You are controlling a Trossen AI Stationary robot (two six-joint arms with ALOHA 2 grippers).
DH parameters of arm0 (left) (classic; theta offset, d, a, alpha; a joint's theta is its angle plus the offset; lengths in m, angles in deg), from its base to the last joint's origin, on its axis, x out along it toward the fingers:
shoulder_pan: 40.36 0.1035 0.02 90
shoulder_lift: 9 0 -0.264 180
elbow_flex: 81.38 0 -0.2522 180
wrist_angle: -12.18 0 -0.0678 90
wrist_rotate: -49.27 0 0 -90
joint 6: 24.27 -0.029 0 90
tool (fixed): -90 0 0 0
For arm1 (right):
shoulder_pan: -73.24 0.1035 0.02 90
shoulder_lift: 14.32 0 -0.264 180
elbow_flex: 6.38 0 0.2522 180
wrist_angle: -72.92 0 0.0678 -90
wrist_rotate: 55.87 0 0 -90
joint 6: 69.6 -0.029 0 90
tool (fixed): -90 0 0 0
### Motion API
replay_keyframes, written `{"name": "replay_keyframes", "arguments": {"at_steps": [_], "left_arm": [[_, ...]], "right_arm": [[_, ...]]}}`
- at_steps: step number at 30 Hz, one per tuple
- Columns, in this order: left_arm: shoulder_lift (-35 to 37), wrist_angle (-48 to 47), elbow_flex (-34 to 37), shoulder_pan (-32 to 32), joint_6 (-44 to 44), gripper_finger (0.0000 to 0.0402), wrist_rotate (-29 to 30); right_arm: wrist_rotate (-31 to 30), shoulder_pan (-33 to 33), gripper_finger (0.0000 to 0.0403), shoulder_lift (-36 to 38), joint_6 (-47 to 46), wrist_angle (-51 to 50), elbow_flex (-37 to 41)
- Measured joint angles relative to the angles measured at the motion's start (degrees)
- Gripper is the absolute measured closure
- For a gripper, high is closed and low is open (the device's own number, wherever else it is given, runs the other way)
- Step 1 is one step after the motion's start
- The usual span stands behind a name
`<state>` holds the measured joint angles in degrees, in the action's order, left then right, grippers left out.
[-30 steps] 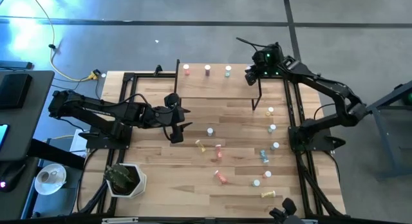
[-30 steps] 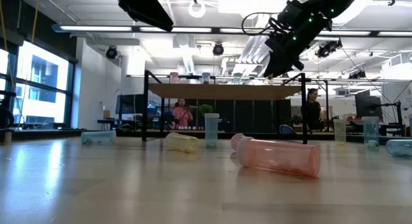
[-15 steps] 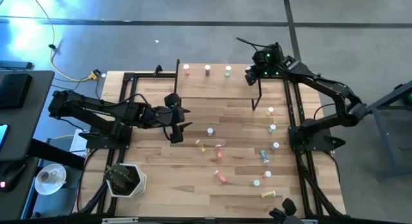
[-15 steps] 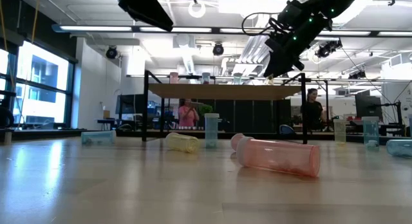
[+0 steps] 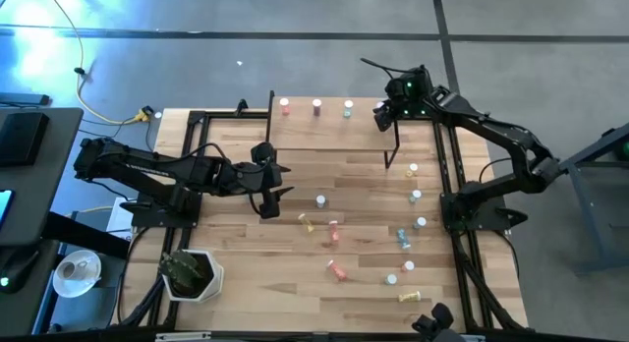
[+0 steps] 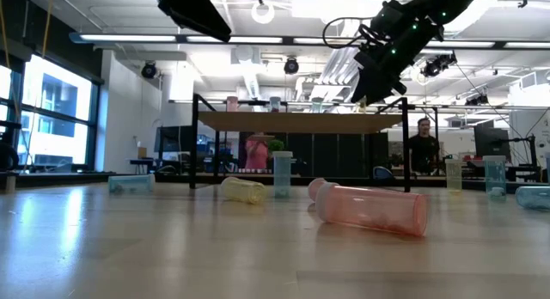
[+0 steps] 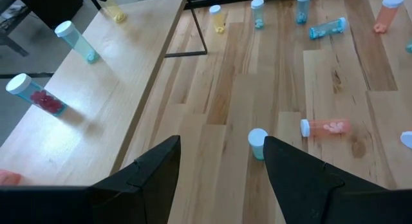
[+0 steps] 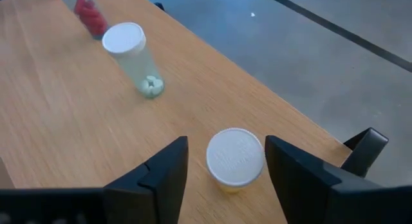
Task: Pick and place medicine bottles onto shelf by color
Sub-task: Put the green pill bottle on the shelf aligned with the other green pill bottle
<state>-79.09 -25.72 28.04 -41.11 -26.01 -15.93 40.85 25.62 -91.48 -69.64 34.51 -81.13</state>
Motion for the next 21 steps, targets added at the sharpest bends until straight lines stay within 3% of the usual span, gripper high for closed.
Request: {"name": "replay_keyframes", "arguments": {"at_steps": [21], "left_arm": [[0.0, -0.3, 0.0, 0.0, 0.0, 0.0188, 0.1]], "right_arm": [[0.2, 0.6, 0.0203, 8.7, 0.5, 2.1, 0.0]]}}
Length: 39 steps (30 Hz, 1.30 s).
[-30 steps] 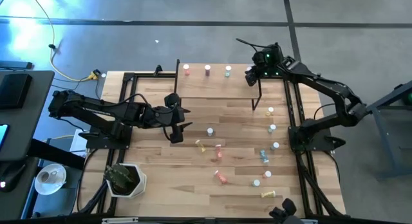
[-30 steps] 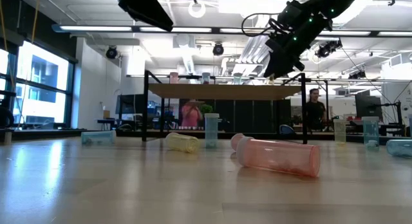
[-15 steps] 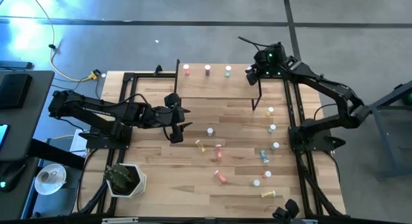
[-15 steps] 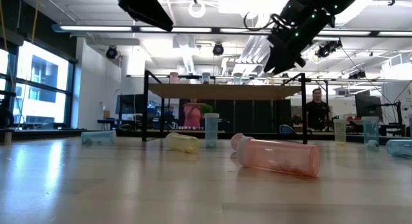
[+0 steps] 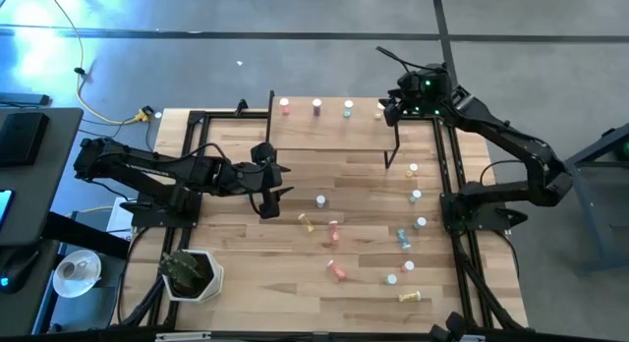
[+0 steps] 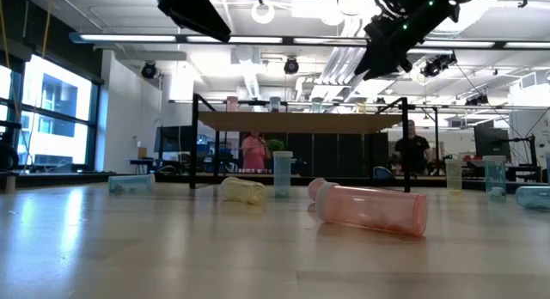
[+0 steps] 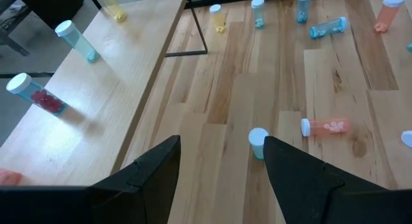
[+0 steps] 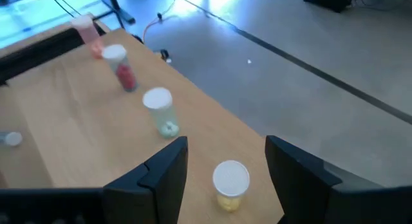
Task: Pick and place medicine bottles onto shelf by color
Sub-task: Put the green pill bottle on the shelf aligned with the other green pill bottle
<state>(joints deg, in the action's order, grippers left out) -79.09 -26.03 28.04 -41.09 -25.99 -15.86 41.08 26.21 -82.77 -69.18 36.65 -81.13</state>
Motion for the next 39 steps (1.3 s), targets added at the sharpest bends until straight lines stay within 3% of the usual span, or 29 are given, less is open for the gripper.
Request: {"name": "replay_keyframes", "arguments": {"at_steps": [11, 19, 29, 39], "left_arm": [[0.0, -3.4, 0.2, 0.0, 3.5, 0.0188, -0.6], [0.0, -2.2, 5.2, 0.0, 8.5, 0.0188, -0.4], [0.0, 4.7, 11.2, 0.0, 10.4, 0.0188, -2.2], [-1.3, 11.0, 13.2, 0.0, 12.1, 0.0188, -5.0]], "right_arm": [[0.7, 6.9, 0.0203, 3.7, 0.0, -6.5, 0.0], [0.7, 14.1, 0.0203, 3.6, 2.2, -10.9, 0.0], [-2.2, 23.4, 0.0203, 3.6, -0.4, -9.5, 0.0], [-5.1, 27.3, 0.0203, 3.6, -0.5, -8.2, 0.0]]}}
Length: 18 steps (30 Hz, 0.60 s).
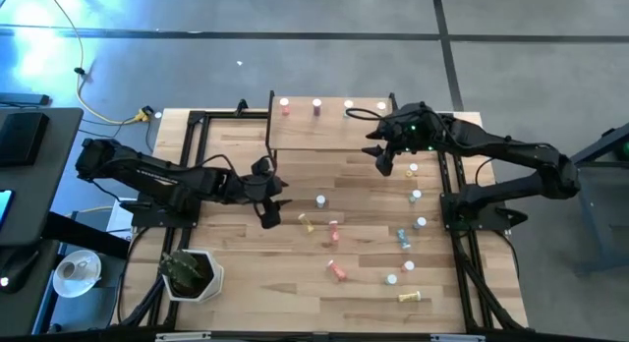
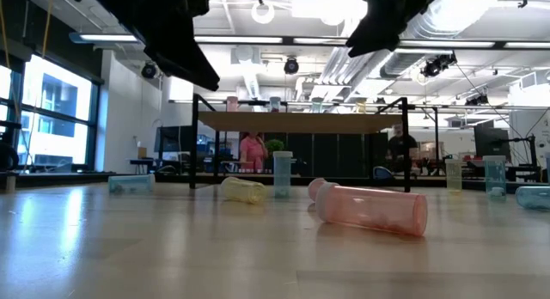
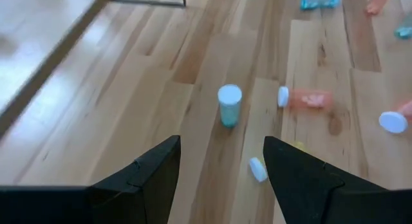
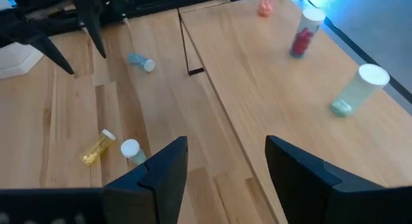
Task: Pick and place medicine bottles onto shelf by color
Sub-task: Put the green pill bottle on the shelf aligned with the other green pill bottle
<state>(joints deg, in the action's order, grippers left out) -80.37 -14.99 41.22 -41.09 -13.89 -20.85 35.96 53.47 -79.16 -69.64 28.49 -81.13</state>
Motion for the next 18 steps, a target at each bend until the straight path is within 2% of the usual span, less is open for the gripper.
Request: {"name": "replay_keyframes", "arguments": {"at_steps": [6, 18], "left_arm": [[-2.9, 3.4, 0.0, 0.0, 0.0, 0.0188, -0.6], [-9.9, 8.0, -0.1, 0.0, 2.8, 0.0188, -9.4]], "right_arm": [[-0.1, 0.3, 0.0203, 0.0, 0.0, -0.1, 0.0], [-0.2, 1.7, 0.0203, 0.0, -2.6, -4.9, 0.0]]}}
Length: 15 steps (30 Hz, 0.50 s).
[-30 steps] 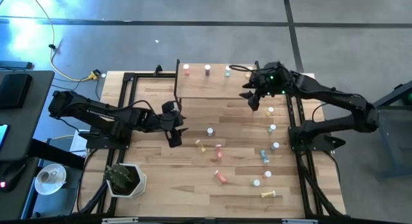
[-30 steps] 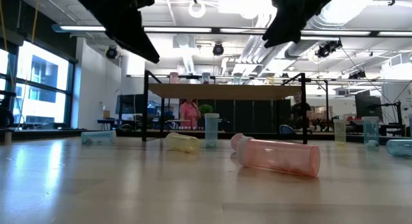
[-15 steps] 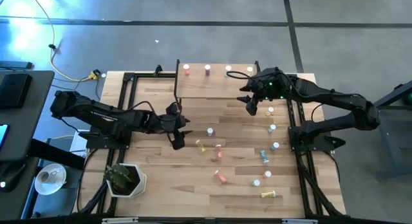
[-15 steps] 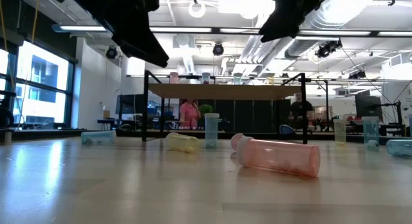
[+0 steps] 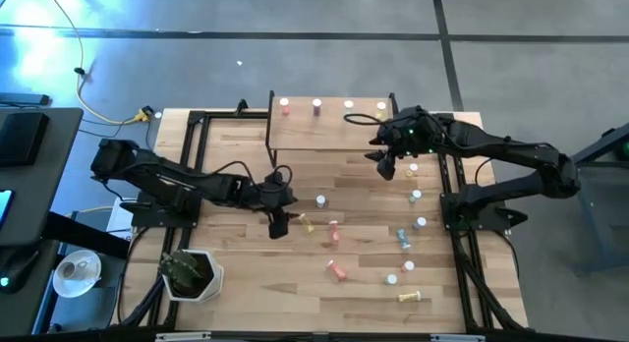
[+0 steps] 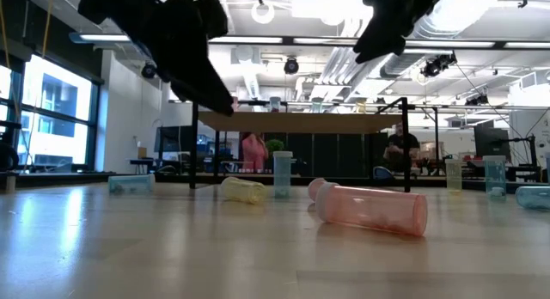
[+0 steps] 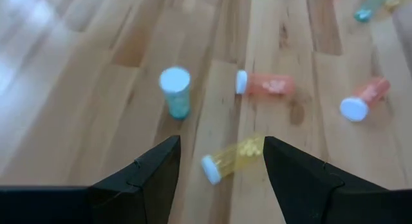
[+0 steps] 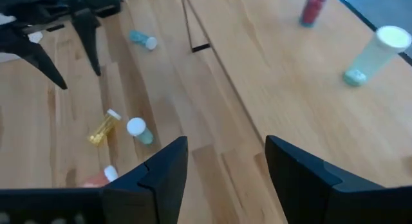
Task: Pick and place medicine bottles onto shelf by color
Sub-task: Put the green pill bottle on the shelf aligned with the other green pill bottle
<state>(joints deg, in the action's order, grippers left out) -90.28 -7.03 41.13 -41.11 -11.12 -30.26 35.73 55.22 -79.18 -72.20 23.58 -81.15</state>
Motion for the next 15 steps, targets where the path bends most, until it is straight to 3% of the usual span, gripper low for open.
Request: {"name": "replay_keyframes", "arguments": {"at_steps": [5, 10, 15], "left_arm": [[-1.8, -0.2, 0.0, 0.0, 1.2, 0.0188, -0.2], [-1.8, -0.6, 0.0, 0.4, 2.2, 0.0183, 1.0], [-1.8, -1.8, 0.0, 2.5, 1.1, 0.0182, -3.3]], "right_arm": [[-0.7, 2.9, 0.0203, 0.0, -0.7, -0.6, 0.0], [-10.1, 6.6, 0.0203, 0.0, -2.9, -3.7, 0.0], [-15.1, 10.2, 0.0203, 0.0, -4.5, -6.8, 0.0]]}}
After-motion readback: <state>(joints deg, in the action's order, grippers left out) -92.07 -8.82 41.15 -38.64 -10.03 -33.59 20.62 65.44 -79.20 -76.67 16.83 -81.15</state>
